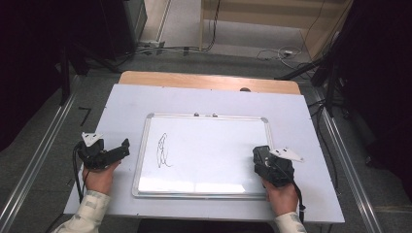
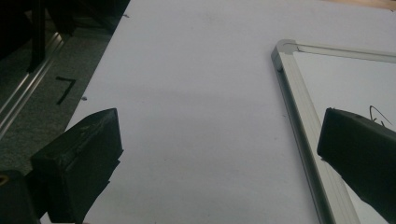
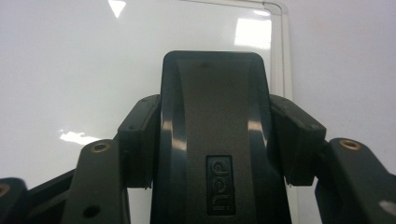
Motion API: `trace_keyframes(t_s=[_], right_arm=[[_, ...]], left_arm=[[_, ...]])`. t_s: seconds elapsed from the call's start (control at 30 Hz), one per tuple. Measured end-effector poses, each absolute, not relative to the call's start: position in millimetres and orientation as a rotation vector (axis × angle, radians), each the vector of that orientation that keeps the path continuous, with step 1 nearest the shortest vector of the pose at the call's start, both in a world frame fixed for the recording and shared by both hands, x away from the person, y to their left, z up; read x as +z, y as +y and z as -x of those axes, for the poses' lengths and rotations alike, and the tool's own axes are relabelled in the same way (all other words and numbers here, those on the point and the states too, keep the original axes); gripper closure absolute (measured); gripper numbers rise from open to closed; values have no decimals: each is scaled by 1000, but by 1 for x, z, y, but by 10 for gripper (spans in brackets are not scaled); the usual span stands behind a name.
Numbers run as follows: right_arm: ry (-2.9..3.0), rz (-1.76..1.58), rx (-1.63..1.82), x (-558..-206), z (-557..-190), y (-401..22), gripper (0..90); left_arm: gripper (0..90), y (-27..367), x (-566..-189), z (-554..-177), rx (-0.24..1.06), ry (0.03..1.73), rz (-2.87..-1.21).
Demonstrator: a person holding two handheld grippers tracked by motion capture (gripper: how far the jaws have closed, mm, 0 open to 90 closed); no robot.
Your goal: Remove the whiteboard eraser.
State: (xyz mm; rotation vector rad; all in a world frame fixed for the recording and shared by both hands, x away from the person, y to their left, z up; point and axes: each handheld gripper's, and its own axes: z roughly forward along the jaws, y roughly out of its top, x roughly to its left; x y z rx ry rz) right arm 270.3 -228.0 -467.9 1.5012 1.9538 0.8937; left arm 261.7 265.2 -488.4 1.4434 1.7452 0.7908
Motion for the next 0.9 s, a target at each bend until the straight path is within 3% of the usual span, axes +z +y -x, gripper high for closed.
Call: trace_keyframes(t_s=[0.9], right_arm=[[2009, -1423, 966, -457, -282, -201, 385]], left_arm=[[3, 266, -489, -262, 795, 1749, -1444]])
